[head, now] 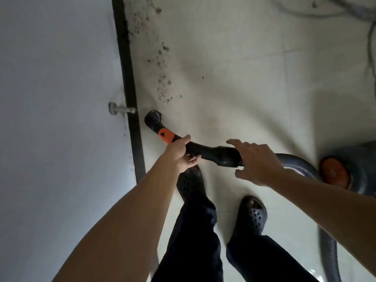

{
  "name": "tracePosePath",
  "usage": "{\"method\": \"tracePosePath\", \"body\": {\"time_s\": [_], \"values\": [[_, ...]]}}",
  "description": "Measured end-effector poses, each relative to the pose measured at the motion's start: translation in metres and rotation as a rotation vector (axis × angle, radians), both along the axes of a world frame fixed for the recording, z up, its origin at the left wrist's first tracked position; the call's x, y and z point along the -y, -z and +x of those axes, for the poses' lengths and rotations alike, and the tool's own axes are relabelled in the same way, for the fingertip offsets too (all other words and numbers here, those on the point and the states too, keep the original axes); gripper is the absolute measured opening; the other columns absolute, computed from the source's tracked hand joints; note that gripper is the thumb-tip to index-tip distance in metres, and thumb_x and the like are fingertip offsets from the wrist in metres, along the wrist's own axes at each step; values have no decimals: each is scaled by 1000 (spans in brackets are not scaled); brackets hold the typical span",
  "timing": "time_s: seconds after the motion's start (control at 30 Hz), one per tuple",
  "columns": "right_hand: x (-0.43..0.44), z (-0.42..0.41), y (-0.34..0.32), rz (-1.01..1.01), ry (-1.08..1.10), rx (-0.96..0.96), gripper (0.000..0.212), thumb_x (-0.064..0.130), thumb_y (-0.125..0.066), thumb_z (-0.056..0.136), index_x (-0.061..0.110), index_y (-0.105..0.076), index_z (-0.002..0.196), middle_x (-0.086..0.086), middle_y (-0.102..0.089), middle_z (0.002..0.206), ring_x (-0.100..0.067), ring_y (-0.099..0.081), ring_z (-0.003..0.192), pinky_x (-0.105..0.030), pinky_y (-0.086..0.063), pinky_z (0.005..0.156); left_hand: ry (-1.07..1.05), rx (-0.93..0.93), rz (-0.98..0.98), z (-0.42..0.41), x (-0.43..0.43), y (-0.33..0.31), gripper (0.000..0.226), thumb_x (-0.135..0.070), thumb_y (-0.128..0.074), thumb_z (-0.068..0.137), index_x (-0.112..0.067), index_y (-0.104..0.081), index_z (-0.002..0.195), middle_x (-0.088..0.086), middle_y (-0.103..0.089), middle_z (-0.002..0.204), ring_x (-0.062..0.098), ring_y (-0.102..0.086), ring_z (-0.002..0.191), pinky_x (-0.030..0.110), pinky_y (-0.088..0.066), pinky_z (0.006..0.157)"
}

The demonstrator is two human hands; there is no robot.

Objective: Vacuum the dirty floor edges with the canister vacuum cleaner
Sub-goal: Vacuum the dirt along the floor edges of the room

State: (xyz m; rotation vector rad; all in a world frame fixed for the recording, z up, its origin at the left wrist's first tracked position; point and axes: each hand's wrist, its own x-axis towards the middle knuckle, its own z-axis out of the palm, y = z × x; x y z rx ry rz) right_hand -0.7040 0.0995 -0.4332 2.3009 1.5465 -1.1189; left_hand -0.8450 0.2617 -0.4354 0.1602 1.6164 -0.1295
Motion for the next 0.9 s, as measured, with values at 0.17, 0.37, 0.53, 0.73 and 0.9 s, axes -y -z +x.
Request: {"method": "tracePosePath", "body": {"time_s": [0.17, 0.37, 0.53, 0.73, 0.9], "values": [[-23, -24, 54, -43, 34, -7, 70, 48, -64, 82, 30, -30, 139, -1, -58, 113, -23, -56, 101, -38, -42, 87, 35, -12, 33, -6, -14, 46, 29, -21, -64, 92, -4, -49, 110, 20, -57, 114, 35, -59, 94, 40, -53, 58], [-19, -24, 72, -88, 122, -56, 50, 40, -65, 77, 28, -44, 121, 4, -58, 95, -21, -55, 86, -35, -38, 78, 148, -1, 65, -1, -7, 65, 39, -23, -63, 92, -5, -48, 124, 19, -61, 114, 33, -63, 98, 40, -56, 57], [3, -8, 54, -51, 223, 119, 47, 43, -65, 75, 24, -48, 115, 5, -57, 87, -21, -52, 77, -34, -33, 72, 330, 117, 46, 43, -10, 54, 40, -24, -64, 92, -3, -48, 121, 18, -65, 108, 31, -66, 96, 43, -59, 71], [-4, -11, 41, -45, 381, -43, 40, 37, -69, 74, 23, -46, 104, 7, -52, 87, -16, -47, 69, -25, -32, 60, 453, 153, 60, 54, -18, 54, 39, -24, -65, 91, -4, -49, 120, 18, -65, 108, 30, -66, 93, 41, -58, 66], [-1, -20, 39, 9, 466, -86, 52, 41, -66, 78, 35, -41, 123, 12, -60, 94, -14, -54, 71, -28, -37, 62, 548, 208, 68, 64, -21, 58, 35, -24, -63, 92, -4, -50, 117, 14, -64, 99, 28, -64, 89, 38, -55, 62]]}}
